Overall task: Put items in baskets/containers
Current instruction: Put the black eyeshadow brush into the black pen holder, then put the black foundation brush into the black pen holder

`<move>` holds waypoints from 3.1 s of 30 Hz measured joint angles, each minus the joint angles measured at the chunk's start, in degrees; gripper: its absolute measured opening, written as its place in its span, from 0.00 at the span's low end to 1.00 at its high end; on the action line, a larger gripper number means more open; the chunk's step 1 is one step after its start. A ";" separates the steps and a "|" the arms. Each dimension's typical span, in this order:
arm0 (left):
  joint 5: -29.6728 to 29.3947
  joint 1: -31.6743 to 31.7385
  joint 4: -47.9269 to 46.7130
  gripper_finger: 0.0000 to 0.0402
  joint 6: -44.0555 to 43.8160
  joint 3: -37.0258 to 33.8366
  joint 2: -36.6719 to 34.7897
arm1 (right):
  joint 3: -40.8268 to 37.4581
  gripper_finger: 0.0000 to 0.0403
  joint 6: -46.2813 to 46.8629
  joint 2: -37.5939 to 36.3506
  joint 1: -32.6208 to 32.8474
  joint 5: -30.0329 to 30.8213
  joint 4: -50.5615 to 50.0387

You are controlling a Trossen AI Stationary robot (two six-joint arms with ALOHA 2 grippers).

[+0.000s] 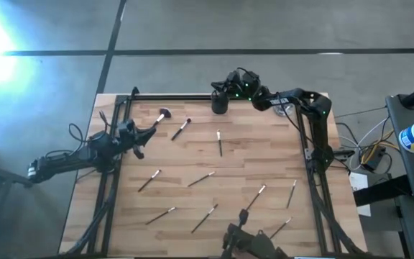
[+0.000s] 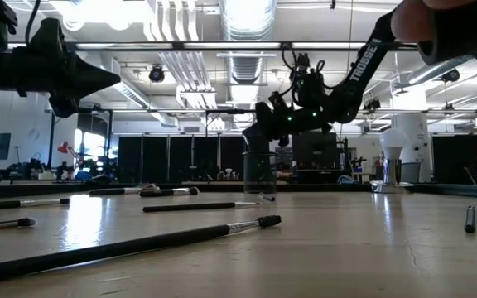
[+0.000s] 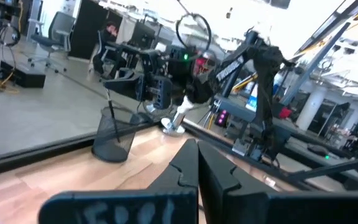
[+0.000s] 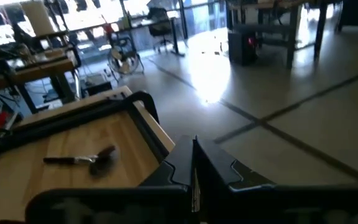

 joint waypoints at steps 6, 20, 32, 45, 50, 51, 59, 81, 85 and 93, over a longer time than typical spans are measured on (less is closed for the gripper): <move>0.00 0.00 0.08 0.00 -0.73 0.00 3.14 | 2.05 0.02 -0.59 -0.63 0.13 2.55 -6.90; -0.09 0.00 1.06 0.00 -1.55 0.23 7.53 | 2.05 0.15 3.51 -1.00 0.76 6.88 -9.52; -1.03 0.88 1.04 0.00 -2.65 8.66 22.59 | -0.31 0.15 -5.52 -15.42 3.19 8.07 -25.39; 8.19 11.10 -3.14 0.01 -3.17 26.84 55.37 | -22.68 0.02 -6.61 -40.38 14.41 16.75 -26.74; 12.74 14.46 -9.55 0.08 -0.33 36.47 67.73 | -29.66 0.02 -5.46 -47.60 17.44 20.18 -25.27; 13.27 14.86 -10.31 0.11 0.40 38.34 69.79 | -30.97 0.02 -5.41 -48.94 17.67 20.16 -25.26; 15.93 18.45 -15.16 0.28 4.43 48.91 84.26 | -37.40 0.02 -3.92 -55.67 17.90 20.15 -21.30; 16.58 22.97 -13.01 0.29 5.53 53.02 97.18 | -39.41 0.02 -4.46 -55.70 17.90 20.05 -20.36; 16.09 22.95 -13.03 0.18 6.57 53.05 97.25 | -39.41 0.02 -4.56 -55.49 17.90 20.05 -19.96; 16.43 21.95 -13.91 0.01 7.32 52.29 94.73 | -39.44 0.02 -4.17 -55.47 17.90 20.05 -19.90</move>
